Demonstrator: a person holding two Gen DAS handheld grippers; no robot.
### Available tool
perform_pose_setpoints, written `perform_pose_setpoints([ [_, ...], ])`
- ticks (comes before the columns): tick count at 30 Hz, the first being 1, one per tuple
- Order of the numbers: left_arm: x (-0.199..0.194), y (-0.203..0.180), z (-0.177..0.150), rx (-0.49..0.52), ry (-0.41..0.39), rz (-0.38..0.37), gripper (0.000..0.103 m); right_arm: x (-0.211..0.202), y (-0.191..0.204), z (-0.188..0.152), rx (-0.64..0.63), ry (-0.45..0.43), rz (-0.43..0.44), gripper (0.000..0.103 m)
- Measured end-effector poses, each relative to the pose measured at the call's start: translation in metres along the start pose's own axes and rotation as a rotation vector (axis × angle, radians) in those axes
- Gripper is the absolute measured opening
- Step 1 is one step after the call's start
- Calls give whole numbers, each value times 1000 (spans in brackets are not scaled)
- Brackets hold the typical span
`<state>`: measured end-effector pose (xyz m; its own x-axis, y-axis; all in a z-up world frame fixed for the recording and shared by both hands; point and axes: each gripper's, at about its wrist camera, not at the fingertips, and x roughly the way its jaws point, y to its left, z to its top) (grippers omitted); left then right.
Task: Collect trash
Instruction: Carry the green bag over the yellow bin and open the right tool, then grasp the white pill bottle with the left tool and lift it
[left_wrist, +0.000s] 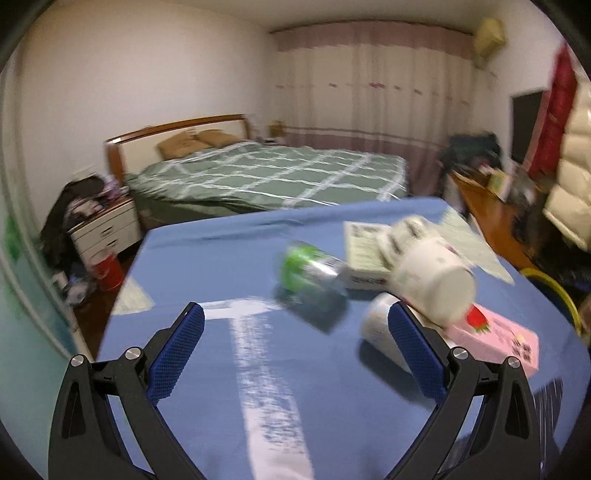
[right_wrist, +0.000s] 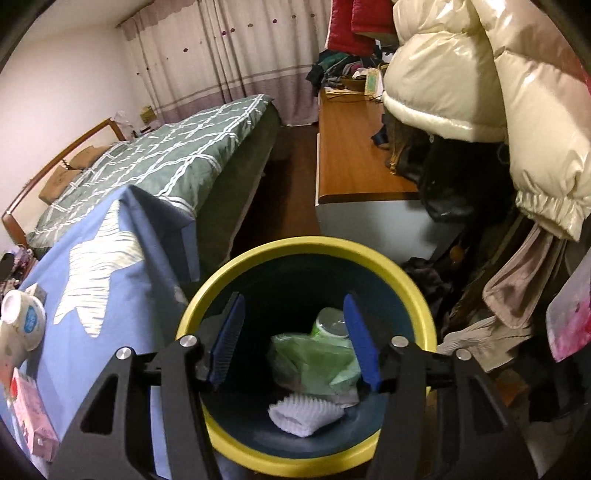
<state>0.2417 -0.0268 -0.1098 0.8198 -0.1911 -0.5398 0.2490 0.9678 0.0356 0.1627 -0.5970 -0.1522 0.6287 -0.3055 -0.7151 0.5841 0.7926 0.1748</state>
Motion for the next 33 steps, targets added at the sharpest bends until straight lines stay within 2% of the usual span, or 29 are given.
perform_pose_setpoints([
  [5, 12, -37, -6, 146, 62, -162, 98, -4, -3, -3, 14, -2, 49, 54],
  [13, 42, -69, -6, 266, 189, -291, 98, 0, -20, -8, 57, 16, 104, 54],
  [22, 79, -72, 1, 352, 252, -375, 98, 5, -32, -8, 93, 28, 121, 54],
  [31, 96, -81, -2, 460, 276, -436, 98, 7, -30, -9, 87, 36, 132, 54],
  [33, 98, -83, -4, 465, 284, -436, 91, 7, -28, -9, 85, 37, 136, 54],
])
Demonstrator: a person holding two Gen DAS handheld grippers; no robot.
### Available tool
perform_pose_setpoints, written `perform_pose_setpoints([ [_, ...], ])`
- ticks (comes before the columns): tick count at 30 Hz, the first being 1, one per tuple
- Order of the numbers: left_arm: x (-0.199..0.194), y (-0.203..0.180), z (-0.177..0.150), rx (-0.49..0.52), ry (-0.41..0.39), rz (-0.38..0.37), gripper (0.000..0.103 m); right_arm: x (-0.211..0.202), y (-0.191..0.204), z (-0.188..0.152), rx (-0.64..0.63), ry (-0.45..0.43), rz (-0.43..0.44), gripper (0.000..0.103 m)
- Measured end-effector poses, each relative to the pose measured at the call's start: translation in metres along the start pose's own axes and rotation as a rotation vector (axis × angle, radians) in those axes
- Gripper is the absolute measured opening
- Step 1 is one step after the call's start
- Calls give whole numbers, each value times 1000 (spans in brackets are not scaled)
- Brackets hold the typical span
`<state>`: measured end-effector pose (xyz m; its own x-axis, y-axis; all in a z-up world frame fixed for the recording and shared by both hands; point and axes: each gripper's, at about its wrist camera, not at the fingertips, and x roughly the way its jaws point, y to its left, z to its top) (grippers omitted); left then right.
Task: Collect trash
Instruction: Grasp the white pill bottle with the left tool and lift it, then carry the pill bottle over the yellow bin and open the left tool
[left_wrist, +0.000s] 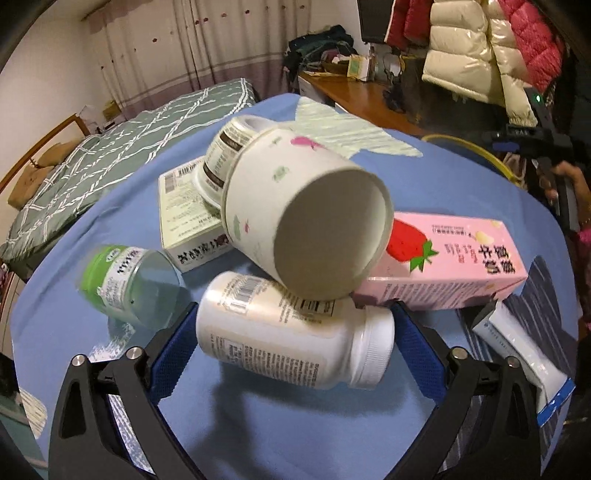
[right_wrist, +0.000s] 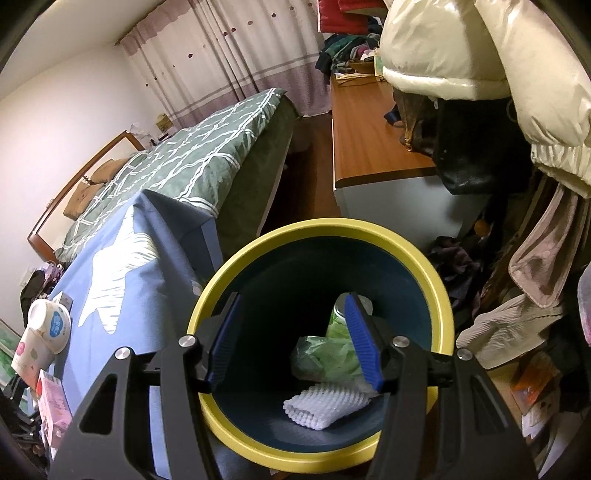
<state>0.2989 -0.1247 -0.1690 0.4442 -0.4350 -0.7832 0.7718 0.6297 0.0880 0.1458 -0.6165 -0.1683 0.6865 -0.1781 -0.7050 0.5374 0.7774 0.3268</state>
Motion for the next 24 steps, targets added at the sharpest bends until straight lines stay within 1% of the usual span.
perform_pose_setpoints([
  [1, 0, 0, -2, -6, 0, -2, 90, 0, 1, 0, -1, 0, 2, 54],
  [5, -10, -2, -14, -28, -8, -9, 89, -2, 2, 0, -5, -1, 15, 54],
  [9, -29, -7, -29, -55, -4, 45, 89, -4, 3, 0, -7, 1, 29, 54],
  [16, -77, -26, -49, -72, -38, 77, 89, -11, 3, -1, -6, -8, 56, 54],
  [20, -102, -44, -41, -60, -88, 83, 89, -17, 5, 1, -27, -8, 77, 54],
  [24, -115, -77, -7, -20, -140, 82, 89, -32, 11, 5, -91, -27, 74, 54],
])
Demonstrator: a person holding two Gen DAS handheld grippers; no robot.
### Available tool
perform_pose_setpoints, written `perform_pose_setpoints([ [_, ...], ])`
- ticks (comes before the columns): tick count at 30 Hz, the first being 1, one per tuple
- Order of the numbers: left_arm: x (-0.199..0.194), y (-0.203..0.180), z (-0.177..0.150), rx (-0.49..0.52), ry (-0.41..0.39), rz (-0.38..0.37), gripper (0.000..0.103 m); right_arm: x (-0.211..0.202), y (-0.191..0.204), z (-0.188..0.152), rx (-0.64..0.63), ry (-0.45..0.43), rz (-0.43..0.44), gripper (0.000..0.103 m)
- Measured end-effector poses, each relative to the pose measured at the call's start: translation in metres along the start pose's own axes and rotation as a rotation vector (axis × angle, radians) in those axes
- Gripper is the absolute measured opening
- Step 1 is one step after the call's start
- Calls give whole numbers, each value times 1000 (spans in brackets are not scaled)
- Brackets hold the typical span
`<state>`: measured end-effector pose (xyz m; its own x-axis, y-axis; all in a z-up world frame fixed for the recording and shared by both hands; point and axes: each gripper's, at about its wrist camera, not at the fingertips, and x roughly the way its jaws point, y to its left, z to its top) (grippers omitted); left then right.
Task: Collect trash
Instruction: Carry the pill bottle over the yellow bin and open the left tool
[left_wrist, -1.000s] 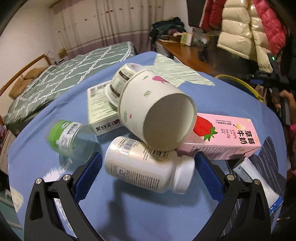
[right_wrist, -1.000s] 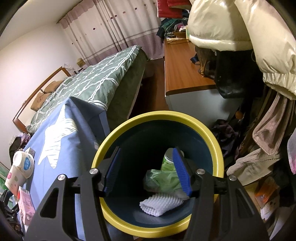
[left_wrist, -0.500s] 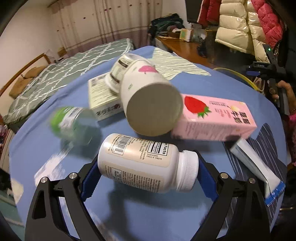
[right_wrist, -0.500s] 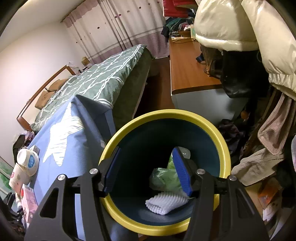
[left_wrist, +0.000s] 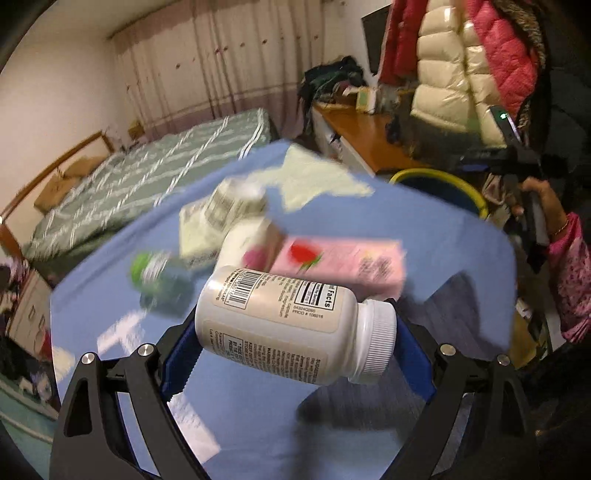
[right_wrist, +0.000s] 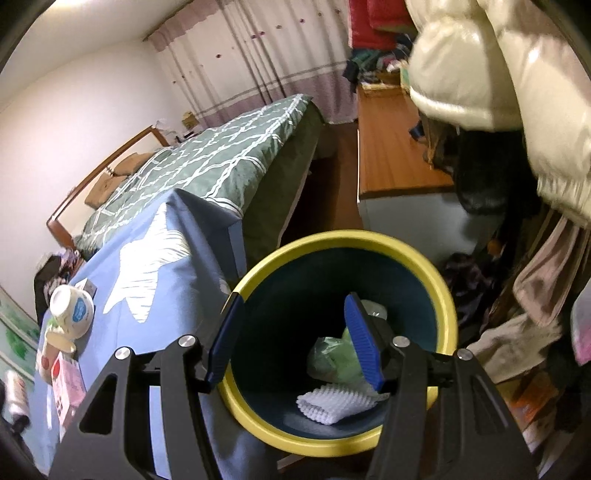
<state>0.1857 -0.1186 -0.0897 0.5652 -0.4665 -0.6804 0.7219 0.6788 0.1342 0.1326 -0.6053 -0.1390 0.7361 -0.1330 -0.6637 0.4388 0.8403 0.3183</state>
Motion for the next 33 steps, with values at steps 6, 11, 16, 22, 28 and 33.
perform_pose_setpoints([
  [6, 19, -63, 64, 76, -43, -120, 89, -36, -9, 3, -72, -39, -27, 54],
  [11, 67, -125, 122, 162, -12, -217, 90, -66, -33, -6, -79, -76, -70, 54],
  [16, 130, -181, 166, 195, 55, -289, 90, -85, -61, -14, -37, -105, -94, 54],
  [22, 195, -229, 194, 213, 131, -326, 90, -86, -84, -17, -8, -102, -114, 54],
  [28, 220, -236, 208, 154, 162, -305, 96, -80, -104, -18, 34, -83, -114, 54],
  [33, 180, -201, 206, 75, 72, -273, 97, -72, -97, -20, 23, -69, -90, 55],
])
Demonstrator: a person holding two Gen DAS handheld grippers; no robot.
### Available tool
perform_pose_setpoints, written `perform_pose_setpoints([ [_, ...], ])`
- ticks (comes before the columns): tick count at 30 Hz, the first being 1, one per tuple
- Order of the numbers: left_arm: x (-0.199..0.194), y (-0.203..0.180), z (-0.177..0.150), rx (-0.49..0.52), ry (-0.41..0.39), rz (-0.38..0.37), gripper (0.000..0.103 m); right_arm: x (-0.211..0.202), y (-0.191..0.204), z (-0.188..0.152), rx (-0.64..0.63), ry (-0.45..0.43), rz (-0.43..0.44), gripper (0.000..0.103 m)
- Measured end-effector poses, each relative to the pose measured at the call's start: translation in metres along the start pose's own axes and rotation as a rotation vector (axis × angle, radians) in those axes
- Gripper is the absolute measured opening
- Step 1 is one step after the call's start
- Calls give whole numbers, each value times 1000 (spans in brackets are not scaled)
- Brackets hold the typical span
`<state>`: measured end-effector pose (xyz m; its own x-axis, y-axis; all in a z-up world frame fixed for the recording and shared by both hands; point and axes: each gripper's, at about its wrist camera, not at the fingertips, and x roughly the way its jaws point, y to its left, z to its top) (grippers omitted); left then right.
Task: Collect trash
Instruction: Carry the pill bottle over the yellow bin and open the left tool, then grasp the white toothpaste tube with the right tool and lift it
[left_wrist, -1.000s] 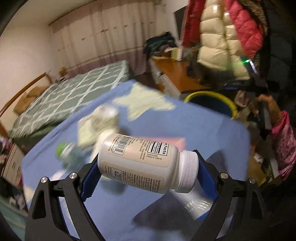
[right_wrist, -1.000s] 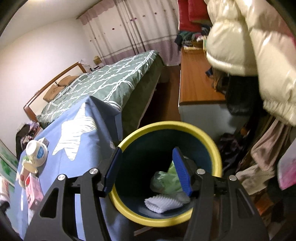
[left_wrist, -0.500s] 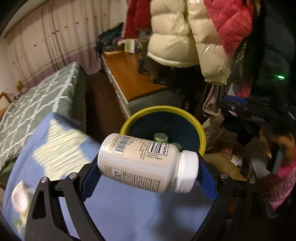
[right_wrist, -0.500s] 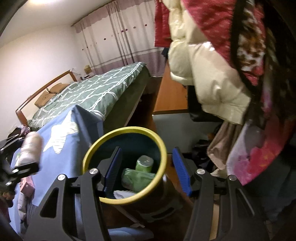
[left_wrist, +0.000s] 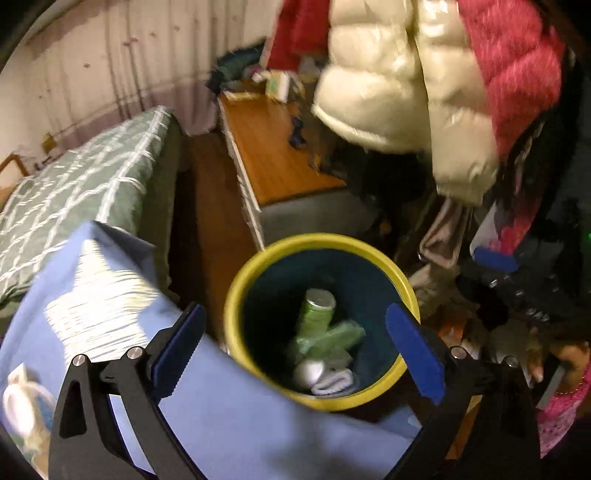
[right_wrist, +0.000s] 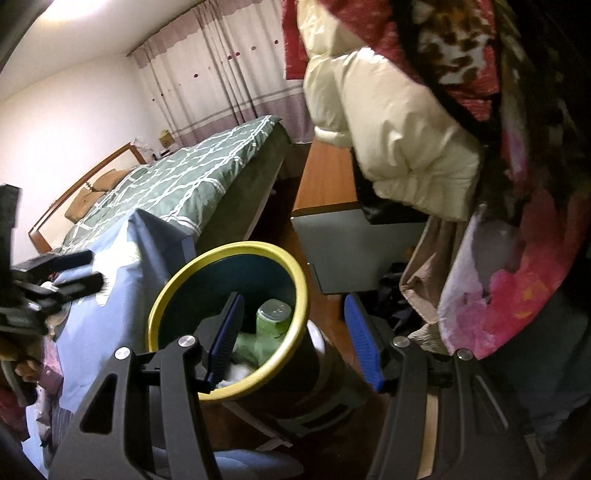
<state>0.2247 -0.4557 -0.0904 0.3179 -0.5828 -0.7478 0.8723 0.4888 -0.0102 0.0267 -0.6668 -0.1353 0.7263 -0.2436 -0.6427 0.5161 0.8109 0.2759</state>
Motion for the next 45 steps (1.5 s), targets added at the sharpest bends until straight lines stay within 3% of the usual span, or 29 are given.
perform_pose_setpoints([
  [6, -101, 51, -45, -145, -192, 106, 98, 4, 28, -4, -38, 19, 38, 55],
  [9, -151, 81, -82, -217, -270, 216, 98, 7, 50, -6, -78, 31, 52, 55],
  [12, -197, 116, -130, -283, -325, 381, 98, 12, 77, -6, -121, 49, 82, 55],
  [18, -257, 184, -217, -437, -398, 645, 98, 18, 151, -12, -241, 88, 187, 55],
  [21, -272, 212, -254, -530, -431, 719, 98, 23, 197, -17, -307, 117, 257, 55],
  [26, -284, 239, -298, -612, -438, 792, 98, 28, 272, -30, -420, 165, 374, 55],
  [30, -300, 249, -312, -646, -446, 870, 98, 29, 334, -45, -538, 199, 497, 63],
  [34, -305, 246, -317, -698, -464, 878, 98, 32, 380, -63, -652, 230, 557, 63],
  [38, -307, 252, -323, -742, -467, 866, 98, 28, 389, -78, -683, 268, 588, 63],
  [42, -304, 250, -321, -745, -459, 870, 98, 2, 378, -95, -700, 247, 601, 63],
  [45, -299, 248, -318, -729, -450, 876, 98, -13, 369, -112, -712, 324, 623, 63],
])
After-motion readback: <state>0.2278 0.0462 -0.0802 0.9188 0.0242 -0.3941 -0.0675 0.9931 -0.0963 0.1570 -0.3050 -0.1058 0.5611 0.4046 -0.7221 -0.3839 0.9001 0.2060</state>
